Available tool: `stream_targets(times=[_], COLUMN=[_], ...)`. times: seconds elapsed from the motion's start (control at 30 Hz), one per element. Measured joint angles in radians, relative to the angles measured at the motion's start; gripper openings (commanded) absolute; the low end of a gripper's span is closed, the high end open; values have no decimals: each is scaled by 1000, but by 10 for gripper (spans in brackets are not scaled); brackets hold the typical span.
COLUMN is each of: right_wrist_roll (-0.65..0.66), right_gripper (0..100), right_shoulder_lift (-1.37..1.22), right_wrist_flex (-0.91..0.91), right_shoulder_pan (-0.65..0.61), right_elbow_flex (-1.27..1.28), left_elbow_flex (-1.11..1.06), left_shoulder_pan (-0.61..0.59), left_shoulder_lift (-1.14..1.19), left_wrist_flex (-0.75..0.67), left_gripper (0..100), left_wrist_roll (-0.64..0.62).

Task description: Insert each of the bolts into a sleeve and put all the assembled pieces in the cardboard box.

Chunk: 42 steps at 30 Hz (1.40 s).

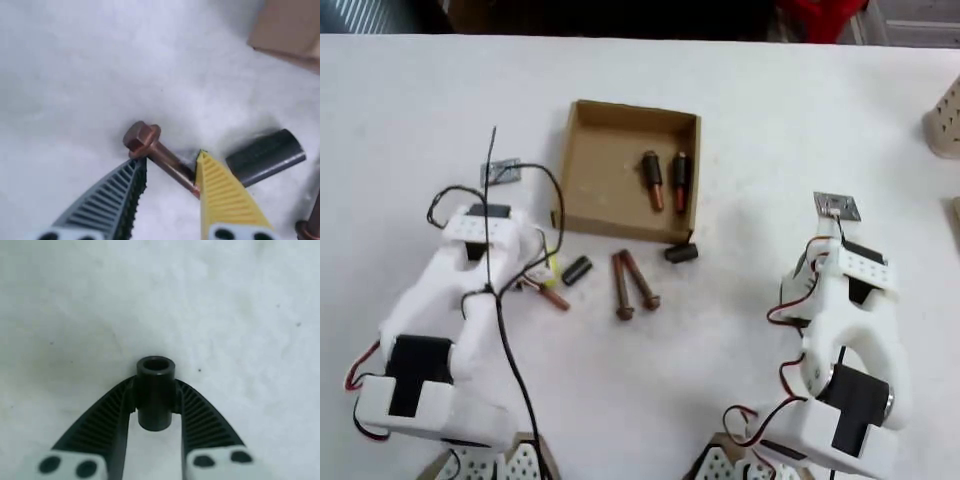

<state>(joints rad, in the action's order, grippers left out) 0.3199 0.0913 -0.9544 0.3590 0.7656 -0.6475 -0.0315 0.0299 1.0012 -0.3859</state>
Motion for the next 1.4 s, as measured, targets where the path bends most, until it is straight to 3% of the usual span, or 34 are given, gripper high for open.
stream_targets(times=[0.13, 0.33, 0.6, 0.83, 1.4], right_wrist_roll=[0, 0, 3, 3, 3], right_gripper=[16, 16, 16, 16, 16], right_shoulder_lift=[0, 0, 0, 0, 0], right_wrist_flex=[0, 0, 0, 0, 0], right_shoulder_pan=[0, 0, 0, 0, 0], right_elbow_flex=[0, 0, 0, 0, 0], left_elbow_flex=[0, 0, 0, 0, 0], left_shoulder_pan=[0, 0, 0, 0, 0], left_shoulder_lift=[0, 0, 0, 0, 0], left_wrist_flex=[-2, -5, -25, -25, -25], left_gripper=[165, 51, 75, 167, 70], left_wrist_roll=[-2, 37, 110, 167, 167])
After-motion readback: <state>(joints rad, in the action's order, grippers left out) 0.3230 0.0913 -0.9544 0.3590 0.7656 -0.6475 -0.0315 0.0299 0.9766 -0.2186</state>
